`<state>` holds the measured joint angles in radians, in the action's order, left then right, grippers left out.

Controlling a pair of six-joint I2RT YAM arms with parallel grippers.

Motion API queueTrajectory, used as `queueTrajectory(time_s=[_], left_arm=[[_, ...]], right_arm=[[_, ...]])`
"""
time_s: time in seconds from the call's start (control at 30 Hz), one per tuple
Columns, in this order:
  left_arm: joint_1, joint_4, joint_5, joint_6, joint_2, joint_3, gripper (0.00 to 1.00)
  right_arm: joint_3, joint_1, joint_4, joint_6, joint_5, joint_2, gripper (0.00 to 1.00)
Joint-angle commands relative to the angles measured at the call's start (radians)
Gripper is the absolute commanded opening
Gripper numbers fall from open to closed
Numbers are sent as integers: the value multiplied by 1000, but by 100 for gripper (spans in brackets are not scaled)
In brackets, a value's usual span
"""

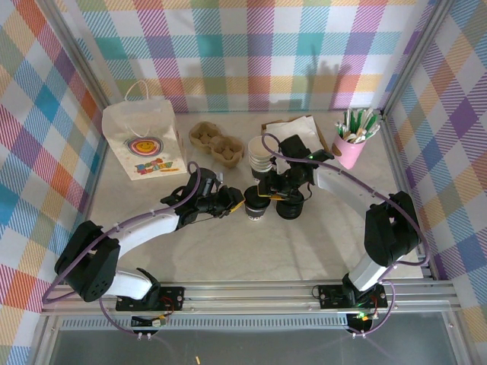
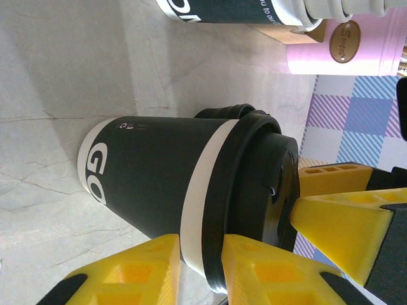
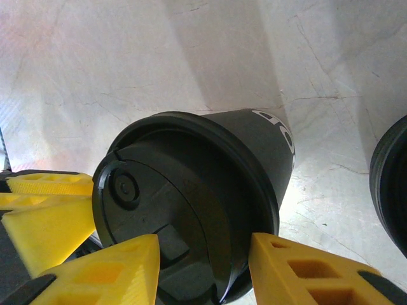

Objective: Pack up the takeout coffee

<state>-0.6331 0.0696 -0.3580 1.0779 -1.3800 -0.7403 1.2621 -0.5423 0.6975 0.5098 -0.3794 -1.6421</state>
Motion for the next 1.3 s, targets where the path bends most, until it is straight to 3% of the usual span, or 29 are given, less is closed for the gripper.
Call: queueTrajectory(time_s=[0.0,0.83,1.27], left_arm=[[-9,31,-20,20,-27,39,25],[-9,6,19,-18,111,52,27],[-9,64,-23,11,66,113,27]], right_arm=[[-18,-15,42,5,-7,-48,42],[34,-50,76,24,27,-53,46],[42,-64,83,20,25,-68,46]])
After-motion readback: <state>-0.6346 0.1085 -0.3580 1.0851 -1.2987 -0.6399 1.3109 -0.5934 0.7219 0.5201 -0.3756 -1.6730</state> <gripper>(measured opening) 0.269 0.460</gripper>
